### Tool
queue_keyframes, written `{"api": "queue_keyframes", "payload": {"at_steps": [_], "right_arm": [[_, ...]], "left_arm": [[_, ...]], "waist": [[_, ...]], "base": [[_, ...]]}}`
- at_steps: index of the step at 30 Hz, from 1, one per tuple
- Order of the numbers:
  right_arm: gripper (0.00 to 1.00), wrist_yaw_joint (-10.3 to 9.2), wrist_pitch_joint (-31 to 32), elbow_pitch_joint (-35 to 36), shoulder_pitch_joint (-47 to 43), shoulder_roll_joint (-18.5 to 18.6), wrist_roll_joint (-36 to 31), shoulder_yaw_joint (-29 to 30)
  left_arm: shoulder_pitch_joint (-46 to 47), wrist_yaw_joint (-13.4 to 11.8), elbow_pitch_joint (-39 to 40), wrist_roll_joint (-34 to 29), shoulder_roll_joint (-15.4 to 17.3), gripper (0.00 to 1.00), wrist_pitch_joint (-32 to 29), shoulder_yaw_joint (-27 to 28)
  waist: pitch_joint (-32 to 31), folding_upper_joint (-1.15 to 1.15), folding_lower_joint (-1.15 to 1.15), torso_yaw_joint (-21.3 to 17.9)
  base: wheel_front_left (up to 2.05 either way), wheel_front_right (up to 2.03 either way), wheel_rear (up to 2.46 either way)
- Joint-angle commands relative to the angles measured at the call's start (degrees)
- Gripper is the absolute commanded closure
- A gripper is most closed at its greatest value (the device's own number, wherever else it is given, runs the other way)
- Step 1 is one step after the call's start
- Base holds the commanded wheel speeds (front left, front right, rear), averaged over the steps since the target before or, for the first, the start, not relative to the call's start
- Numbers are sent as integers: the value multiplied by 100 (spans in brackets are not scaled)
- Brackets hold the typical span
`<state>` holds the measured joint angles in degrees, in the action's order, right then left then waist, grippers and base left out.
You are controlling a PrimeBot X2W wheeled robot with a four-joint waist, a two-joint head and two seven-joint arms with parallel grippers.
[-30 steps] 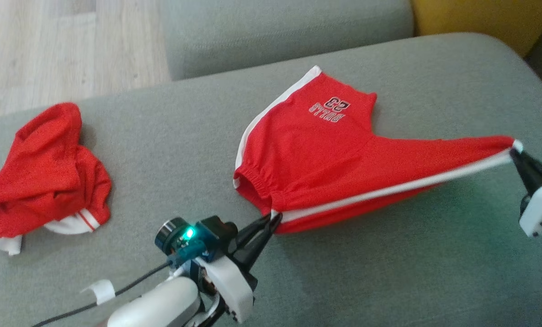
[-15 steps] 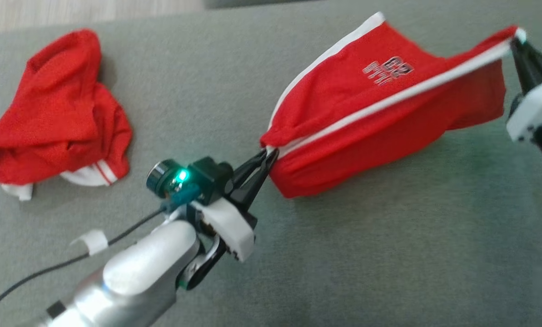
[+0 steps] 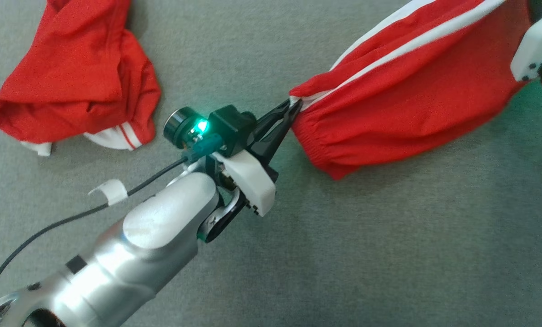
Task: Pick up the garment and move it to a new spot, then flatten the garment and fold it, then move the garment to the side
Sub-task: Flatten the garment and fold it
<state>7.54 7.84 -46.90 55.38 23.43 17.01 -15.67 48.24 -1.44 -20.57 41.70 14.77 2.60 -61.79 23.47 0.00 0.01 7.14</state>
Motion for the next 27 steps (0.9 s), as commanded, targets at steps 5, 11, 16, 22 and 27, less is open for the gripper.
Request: {"api": "queue_keyframes", "payload": {"at_steps": [5, 11, 16, 22, 27], "right_arm": [[100, -5, -324, -418, 529, -30, -74, -341], [100, -5, -530, -917, 781, -39, -57, -572], [0, -5, -844, -1347, 991, -49, -4, -570], [0, -5, -1285, -1596, 1032, -46, 296, -479], [0, -5, -1629, -1465, 762, -30, 701, -545]], "left_arm": [[441, 105, -22, -107, -85, 100, 63, 123], [546, 133, -145, -155, -183, 100, 86, 69], [563, 45, -252, -176, -165, 0, 170, 107], [466, -103, -272, -95, -31, 0, 488, 331], [252, -278, -255, 60, 189, 0, 716, 578]], "waist": [[345, 0, -1, 262], [453, 0, -1, 334], [449, 0, -1, 297], [193, 0, -1, 159], [-229, 0, -1, -51]], "base": [[0, 0, 0], [0, 0, 0], [0, 0, 0], [0, 0, 0], [0, 0, 0]]}}
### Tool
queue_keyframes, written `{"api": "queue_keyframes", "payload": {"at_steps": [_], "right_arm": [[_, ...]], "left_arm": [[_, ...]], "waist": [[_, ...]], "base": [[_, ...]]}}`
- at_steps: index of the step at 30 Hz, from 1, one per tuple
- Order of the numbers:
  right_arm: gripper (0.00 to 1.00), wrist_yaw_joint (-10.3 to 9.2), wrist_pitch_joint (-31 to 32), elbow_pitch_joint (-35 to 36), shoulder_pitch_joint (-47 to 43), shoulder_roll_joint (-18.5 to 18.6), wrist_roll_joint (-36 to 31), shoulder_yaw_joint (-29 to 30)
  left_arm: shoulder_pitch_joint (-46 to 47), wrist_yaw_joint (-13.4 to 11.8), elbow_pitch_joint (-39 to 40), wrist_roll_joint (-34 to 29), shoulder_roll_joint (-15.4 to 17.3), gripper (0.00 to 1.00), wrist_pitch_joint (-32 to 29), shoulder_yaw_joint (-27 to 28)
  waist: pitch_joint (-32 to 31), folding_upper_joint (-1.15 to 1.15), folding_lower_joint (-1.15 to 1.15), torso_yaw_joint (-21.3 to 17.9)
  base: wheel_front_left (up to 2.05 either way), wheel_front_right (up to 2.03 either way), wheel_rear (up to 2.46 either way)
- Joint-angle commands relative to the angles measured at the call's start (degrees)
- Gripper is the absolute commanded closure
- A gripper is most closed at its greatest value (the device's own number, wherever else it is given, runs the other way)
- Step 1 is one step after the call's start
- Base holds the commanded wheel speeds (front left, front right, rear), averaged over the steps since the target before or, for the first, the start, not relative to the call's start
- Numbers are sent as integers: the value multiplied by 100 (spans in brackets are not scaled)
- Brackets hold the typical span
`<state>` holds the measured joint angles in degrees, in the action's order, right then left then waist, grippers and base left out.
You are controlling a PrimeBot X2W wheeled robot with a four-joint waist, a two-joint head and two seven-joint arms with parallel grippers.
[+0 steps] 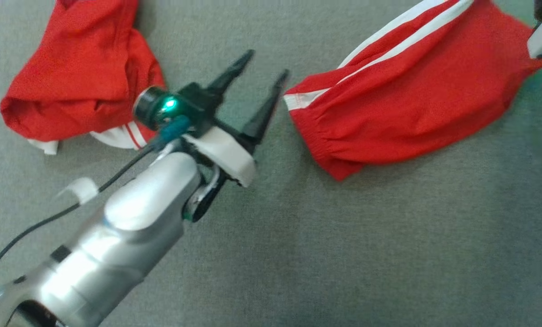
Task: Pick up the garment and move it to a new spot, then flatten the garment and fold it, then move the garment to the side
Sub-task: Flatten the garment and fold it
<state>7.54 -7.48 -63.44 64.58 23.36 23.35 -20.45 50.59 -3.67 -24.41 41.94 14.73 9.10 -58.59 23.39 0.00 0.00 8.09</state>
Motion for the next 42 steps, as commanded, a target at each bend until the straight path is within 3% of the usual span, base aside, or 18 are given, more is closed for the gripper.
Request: {"api": "queue_keyframes", "payload": {"at_steps": [1, 11, 17, 21, 28, 35, 42], "right_arm": [[0, -5, -183, 249, -253, -37, 162, -84], [0, -5, -721, 1340, -1510, -218, 694, -66], [0, -5, -749, 2309, -2672, -561, 431, 484], [0, -5, -750, 2913, -3590, -949, -82, 906], [0, -5, -751, 3873, -4998, -1817, -892, 1730], [0, -5, -750, 4292, -5514, -2016, -1211, 1781], [0, -5, -525, 4589, -5154, -2038, -1398, 1811]], "left_arm": [[-50, -106, 133, 82, 242, 0, 124, 327], [-1110, -594, 548, 363, 726, 0, 552, 1058], [-1918, -795, 888, 258, 690, 0, 586, 1454], [-2497, -1003, 1123, -212, 606, 0, 588, 1851], [-3479, -863, 1240, -752, 232, 0, 589, 2486], [-4009, -620, 1237, -1085, -48, 0, 589, 3042], [-3811, -279, 1150, -1413, -193, 0, 589, 3296]], "waist": [[-324, 0, 0, -196], [-1250, 0, 0, -636], [-1691, 0, 0, -788], [-1888, 0, 0, -896], [-2040, 0, 0, -982], [-1967, 0, 0, -1032], [-1474, 0, 0, -875]], "base": [[0, 0, 0], [0, 0, 0], [0, 0, 0], [0, 0, 0], [0, 0, 0], [0, 0, 0], [0, 0, 0]]}}
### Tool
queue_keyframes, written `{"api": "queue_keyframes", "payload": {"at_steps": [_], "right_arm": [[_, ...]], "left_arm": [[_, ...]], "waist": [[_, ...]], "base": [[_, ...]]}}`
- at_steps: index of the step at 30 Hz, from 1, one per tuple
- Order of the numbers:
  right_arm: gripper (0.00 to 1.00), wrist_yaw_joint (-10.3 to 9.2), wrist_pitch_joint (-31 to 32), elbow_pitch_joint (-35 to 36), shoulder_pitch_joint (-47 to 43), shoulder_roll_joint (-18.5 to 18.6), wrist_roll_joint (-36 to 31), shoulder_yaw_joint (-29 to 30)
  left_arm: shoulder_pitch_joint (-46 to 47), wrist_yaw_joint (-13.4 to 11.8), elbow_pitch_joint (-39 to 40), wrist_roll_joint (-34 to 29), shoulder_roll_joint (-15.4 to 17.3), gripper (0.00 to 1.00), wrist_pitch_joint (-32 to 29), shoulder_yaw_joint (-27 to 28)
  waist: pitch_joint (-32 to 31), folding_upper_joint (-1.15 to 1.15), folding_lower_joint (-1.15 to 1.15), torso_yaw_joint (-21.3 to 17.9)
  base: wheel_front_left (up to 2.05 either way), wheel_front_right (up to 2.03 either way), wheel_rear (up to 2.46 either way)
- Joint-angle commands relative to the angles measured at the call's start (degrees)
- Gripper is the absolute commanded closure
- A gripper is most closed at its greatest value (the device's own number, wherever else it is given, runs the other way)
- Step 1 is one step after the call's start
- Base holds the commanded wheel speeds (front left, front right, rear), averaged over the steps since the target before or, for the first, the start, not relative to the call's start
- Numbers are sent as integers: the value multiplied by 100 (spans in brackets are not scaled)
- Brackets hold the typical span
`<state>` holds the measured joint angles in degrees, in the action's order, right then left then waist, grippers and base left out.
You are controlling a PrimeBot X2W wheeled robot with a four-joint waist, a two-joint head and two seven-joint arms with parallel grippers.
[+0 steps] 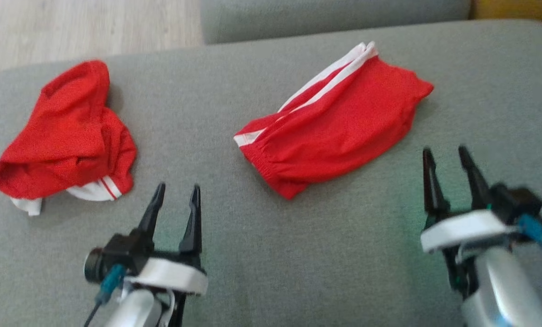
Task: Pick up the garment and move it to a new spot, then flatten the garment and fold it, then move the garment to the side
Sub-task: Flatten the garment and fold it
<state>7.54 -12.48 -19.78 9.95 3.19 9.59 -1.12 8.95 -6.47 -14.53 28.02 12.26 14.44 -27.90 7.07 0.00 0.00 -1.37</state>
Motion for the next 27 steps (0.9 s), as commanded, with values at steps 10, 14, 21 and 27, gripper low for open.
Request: {"api": "queue_keyframes", "payload": {"at_steps": [10, 14, 21, 27], "right_arm": [[0, -5, 783, -575, 2113, 474, -211, 505], [0, -5, 1212, -1416, 2826, 695, -215, 955], [0, -5, 1541, -2819, 3585, 1117, -676, 1160], [0, -5, 1583, -3714, 4067, 1341, -756, 889]], "left_arm": [[1167, 277, -6, -407, -206, 0, 55, 58], [1436, 351, -64, -482, -356, 0, 55, -23], [1625, 469, -140, -448, -557, 0, 55, -39], [1641, 501, -136, -516, -621, 0, 56, -10]], "waist": [[1190, 0, 0, 608], [1412, 0, 0, 831], [1633, 0, 0, 1119], [1773, 0, 0, 1249]], "base": [[0, 0, 0], [0, 0, 0], [0, 0, 0], [0, 0, 0]]}}
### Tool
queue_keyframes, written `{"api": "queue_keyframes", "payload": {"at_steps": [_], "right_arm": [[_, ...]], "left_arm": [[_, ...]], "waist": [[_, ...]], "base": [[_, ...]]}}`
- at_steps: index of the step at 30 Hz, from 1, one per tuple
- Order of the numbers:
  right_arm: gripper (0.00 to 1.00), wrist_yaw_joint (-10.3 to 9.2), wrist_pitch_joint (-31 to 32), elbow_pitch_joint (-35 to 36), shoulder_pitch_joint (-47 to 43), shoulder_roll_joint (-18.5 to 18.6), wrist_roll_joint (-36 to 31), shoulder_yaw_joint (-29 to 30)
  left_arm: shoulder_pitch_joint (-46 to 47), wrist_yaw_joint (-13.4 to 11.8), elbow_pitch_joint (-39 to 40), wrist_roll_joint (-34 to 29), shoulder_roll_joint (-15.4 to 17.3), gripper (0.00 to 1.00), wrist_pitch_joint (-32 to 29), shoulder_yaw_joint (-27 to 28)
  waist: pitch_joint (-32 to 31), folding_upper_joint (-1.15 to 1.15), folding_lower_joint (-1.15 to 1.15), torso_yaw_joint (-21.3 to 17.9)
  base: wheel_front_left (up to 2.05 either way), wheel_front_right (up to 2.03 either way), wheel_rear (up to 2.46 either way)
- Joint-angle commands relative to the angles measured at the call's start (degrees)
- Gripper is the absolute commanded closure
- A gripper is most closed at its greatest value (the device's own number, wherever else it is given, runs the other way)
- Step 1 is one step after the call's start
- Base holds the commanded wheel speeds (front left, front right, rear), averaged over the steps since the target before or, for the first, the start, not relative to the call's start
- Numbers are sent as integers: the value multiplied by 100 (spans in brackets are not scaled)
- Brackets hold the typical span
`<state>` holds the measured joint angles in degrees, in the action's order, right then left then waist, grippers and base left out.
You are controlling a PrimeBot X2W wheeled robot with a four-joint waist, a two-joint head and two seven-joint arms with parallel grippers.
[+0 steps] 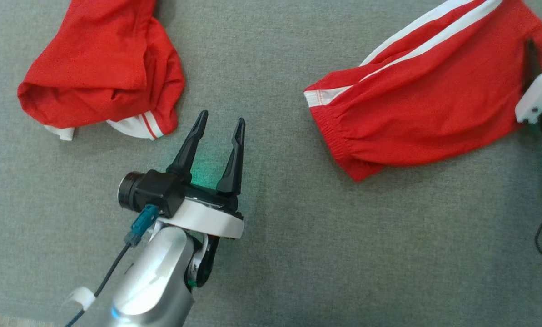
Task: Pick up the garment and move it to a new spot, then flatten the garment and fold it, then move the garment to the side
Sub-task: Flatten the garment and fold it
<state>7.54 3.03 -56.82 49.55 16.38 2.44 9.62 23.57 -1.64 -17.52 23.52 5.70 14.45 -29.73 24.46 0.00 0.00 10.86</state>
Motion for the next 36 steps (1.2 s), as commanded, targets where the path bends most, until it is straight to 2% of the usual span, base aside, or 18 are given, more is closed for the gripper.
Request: {"api": "queue_keyframes", "payload": {"at_steps": [1, 4, 6, 14, 22, 27, 31, 36], "right_arm": [[0, -5, 48, -114, 158, 46, -42, -258], [0, -5, 86, -310, 236, 55, -8, -417], [100, -5, 81, -472, 289, 59, 67, -548], [100, -5, -290, -770, 261, 125, 487, -995], [100, -5, -750, -786, -196, 280, 1143, -1001], [100, -5, -1038, -772, -608, 536, 1386, -818], [100, -5, -1289, -885, -887, 765, 1536, -398], [100, -5, -1471, -909, -1057, 751, 1554, -149]], "left_arm": [[178, 25, 163, -76, 30, 0, 54, 180], [178, 34, 156, -92, 19, 0, 54, 197], [181, 35, 141, -103, 9, 0, 54, 215], [105, 61, 94, -147, 28, 0, 54, 296], [-104, 115, 24, -120, 32, 0, 54, 372], [-233, 122, -1, -102, 28, 0, 55, 444], [-345, 138, -17, -95, 25, 0, 55, 469], [-448, 134, 13, -90, 44, 0, 55, 508]], "waist": [[47, 0, 0, 32], [51, 0, 0, 37], [36, 0, 0, 24], [-228, 0, 0, -256], [-708, 0, 0, -694], [-1018, 0, 0, -857], [-1204, 0, 0, -884], [-1302, 0, 0, -869]], "base": [[0, 0, 0], [0, 0, 0], [0, 0, 0], [0, 0, 0], [0, 0, 0], [0, 0, 0], [0, 0, 0], [0, 0, 0]]}}
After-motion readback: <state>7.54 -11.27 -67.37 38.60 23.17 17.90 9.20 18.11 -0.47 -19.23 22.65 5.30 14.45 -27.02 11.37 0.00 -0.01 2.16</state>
